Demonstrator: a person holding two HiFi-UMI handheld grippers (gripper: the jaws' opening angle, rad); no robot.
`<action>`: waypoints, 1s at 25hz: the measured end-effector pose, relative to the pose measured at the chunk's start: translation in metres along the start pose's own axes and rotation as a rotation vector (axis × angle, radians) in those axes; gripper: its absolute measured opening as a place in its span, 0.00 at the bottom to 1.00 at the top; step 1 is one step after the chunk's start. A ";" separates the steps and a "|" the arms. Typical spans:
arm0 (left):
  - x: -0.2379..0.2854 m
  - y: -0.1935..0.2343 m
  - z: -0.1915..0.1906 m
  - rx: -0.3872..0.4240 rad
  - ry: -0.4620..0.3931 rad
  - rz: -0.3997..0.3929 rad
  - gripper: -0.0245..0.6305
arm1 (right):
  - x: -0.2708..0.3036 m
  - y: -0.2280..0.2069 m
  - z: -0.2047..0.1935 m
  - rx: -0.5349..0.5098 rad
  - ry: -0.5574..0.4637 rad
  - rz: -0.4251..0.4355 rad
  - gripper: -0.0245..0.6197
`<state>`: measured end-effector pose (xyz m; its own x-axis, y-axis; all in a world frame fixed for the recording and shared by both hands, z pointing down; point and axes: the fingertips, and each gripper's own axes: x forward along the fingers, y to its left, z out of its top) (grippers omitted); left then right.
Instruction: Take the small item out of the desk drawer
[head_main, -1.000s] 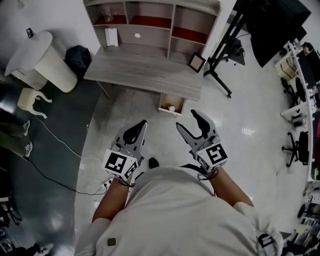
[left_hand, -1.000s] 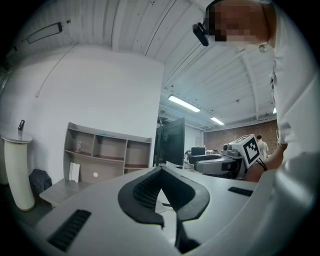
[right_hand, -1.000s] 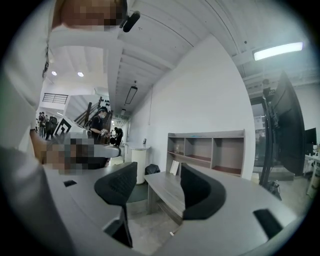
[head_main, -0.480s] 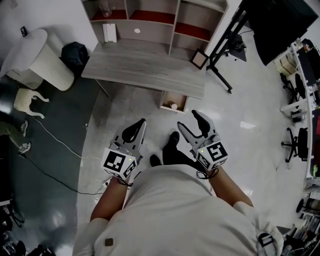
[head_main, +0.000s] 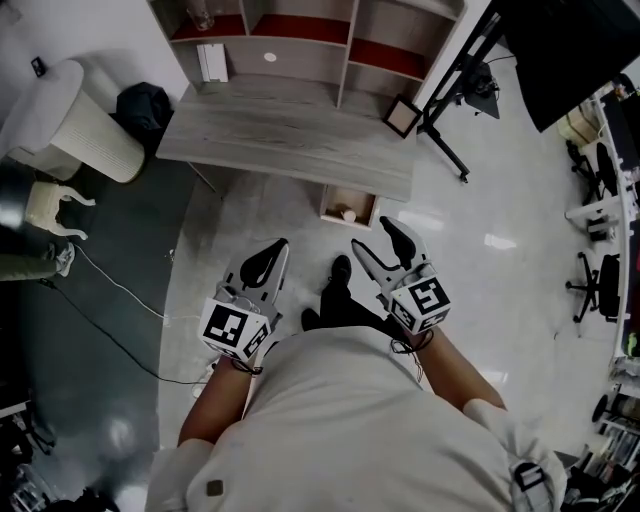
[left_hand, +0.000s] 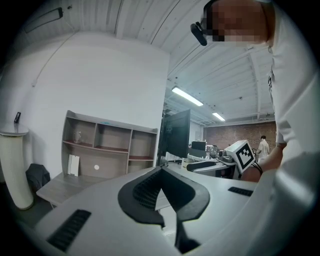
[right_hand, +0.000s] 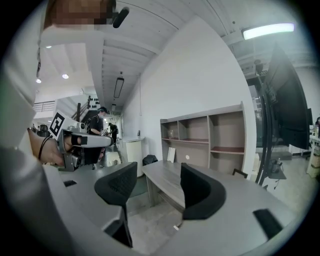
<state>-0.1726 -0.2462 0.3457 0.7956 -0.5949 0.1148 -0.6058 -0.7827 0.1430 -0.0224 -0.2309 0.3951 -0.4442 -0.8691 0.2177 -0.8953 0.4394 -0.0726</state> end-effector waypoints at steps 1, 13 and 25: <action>0.007 0.003 -0.002 -0.005 0.006 0.002 0.05 | 0.004 -0.006 -0.004 0.010 0.009 -0.001 0.46; 0.094 0.045 -0.037 -0.059 0.079 0.005 0.05 | 0.070 -0.079 -0.072 0.129 0.168 0.001 0.46; 0.163 0.075 -0.110 -0.085 0.200 0.017 0.05 | 0.116 -0.129 -0.152 0.227 0.284 0.024 0.46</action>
<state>-0.0892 -0.3814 0.4832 0.7738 -0.5530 0.3090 -0.6239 -0.7496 0.2210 0.0464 -0.3542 0.5774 -0.4673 -0.7474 0.4723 -0.8831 0.3698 -0.2887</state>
